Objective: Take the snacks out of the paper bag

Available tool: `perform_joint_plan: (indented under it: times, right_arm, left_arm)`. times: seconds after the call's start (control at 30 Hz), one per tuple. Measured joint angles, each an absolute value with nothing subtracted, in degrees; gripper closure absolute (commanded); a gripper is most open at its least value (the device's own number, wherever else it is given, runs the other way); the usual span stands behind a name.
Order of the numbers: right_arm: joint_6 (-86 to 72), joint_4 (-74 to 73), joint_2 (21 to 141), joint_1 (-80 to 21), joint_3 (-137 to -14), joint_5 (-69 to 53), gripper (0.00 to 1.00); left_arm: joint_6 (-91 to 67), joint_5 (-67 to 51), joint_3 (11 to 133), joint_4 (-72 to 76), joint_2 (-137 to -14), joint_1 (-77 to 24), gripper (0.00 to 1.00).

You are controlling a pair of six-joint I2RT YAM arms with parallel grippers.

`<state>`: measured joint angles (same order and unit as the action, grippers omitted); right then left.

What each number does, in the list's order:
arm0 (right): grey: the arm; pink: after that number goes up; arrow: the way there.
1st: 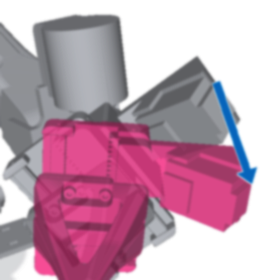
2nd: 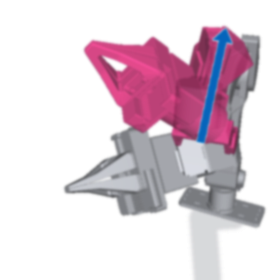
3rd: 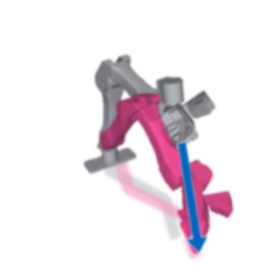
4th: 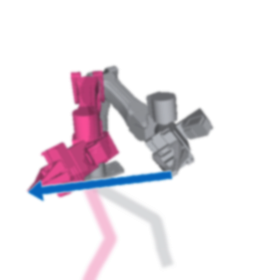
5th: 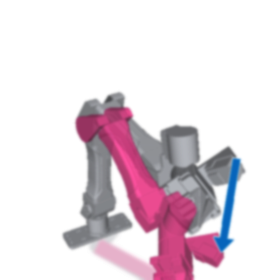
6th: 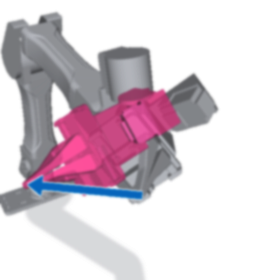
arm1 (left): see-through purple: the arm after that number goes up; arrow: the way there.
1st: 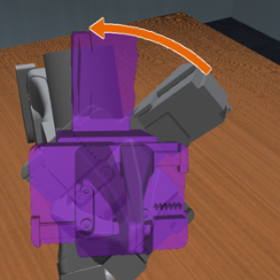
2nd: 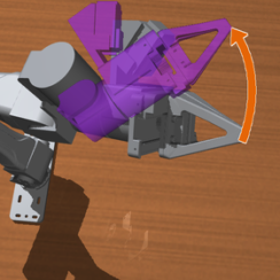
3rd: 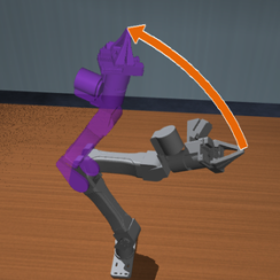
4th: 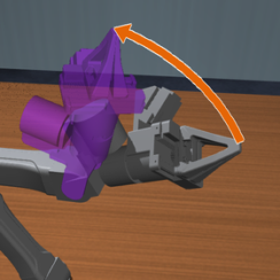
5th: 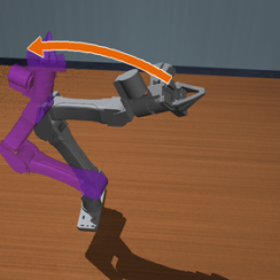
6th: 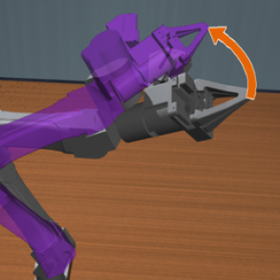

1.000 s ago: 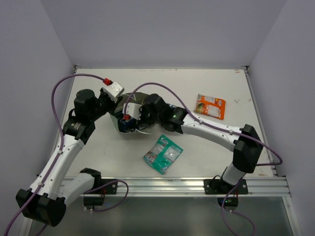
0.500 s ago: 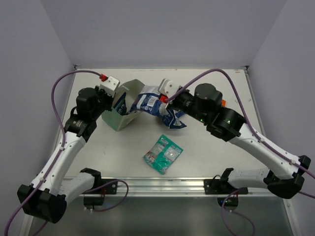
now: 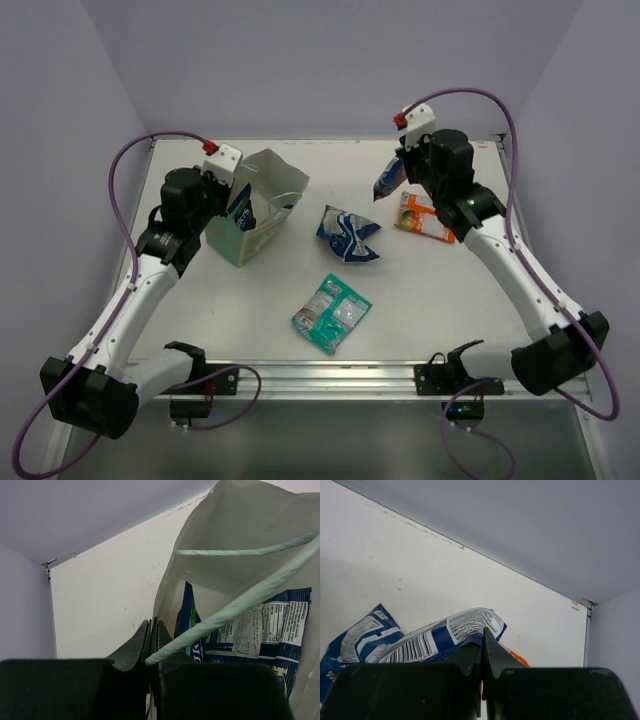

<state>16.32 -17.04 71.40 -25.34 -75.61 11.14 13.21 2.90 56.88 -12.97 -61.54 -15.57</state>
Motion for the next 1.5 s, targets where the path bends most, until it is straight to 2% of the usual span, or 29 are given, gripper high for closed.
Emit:
perform_joint_plan:
  times: [0.33,0.37,0.4,0.5,0.6,0.63,0.7,0.73,0.87,1.03,1.17,1.33,1.5]
  right_arm:
    - [12.12,-11.18,102.78,-18.9,-88.27,11.66,1.0]
    - [11.9,-9.52,104.47,-18.65,-88.27,11.86,0.95]
    - [11.86,-7.92,105.82,-18.48,-88.05,12.34,0.8]
    - [11.73,-3.68,107.83,-18.04,-86.39,13.08,0.7]
    - [11.09,-3.07,108.25,-17.93,-84.75,13.87,0.56]
    - [10.68,-3.2,107.9,-17.93,-83.88,13.85,0.42]
    - [9.23,-4.4,105.65,-17.93,-80.38,12.67,0.36]
    - [8.54,-6.0,103.61,-17.93,-78.5,11.77,0.29]
    - [5.52,-12.56,93.84,-18.31,-75.44,7.79,0.2]
    - [4.93,-15.42,80.75,-22.59,-77.41,3.16,0.21]
    - [11.03,-15.35,75.24,-33.74,-79.18,-3.46,0.23]
    - [19.03,-16.12,78.37,-46.19,-81.17,-9.72,0.26]
    - [23.42,-16.49,86.08,-50.92,-85.03,-10.61,0.3]
  left_arm:
    - [13.23,1.91,57.82,-13.41,-61.73,-15.57,1.0]
    - [13.23,1.67,57.84,-13.5,-61.73,-15.57,1.0]
    - [13.23,1.54,57.87,-13.54,-61.73,-15.57,1.0]
    - [13.26,0.34,57.87,-13.91,-61.73,-15.57,1.0]
    - [13.28,-0.91,57.87,-14.24,-61.71,-15.57,1.0]
    - [13.28,-1.26,57.87,-14.35,-61.69,-15.57,1.0]
    - [13.3,-1.98,57.87,-14.59,-61.58,-15.57,1.0]
    - [13.3,-2.37,57.87,-14.72,-61.47,-15.57,1.0]
    - [13.28,-3.4,57.87,-14.94,-61.04,-15.57,1.0]
    - [13.45,-4.62,57.84,-15.59,-60.82,-15.57,1.0]
    - [14.72,-5.58,57.87,-15.79,-60.62,-15.57,1.0]
    - [16.25,-8.34,57.87,-16.27,-60.38,-15.57,1.0]
    - [17.23,-12.84,57.87,-17.04,-60.07,-15.57,1.0]
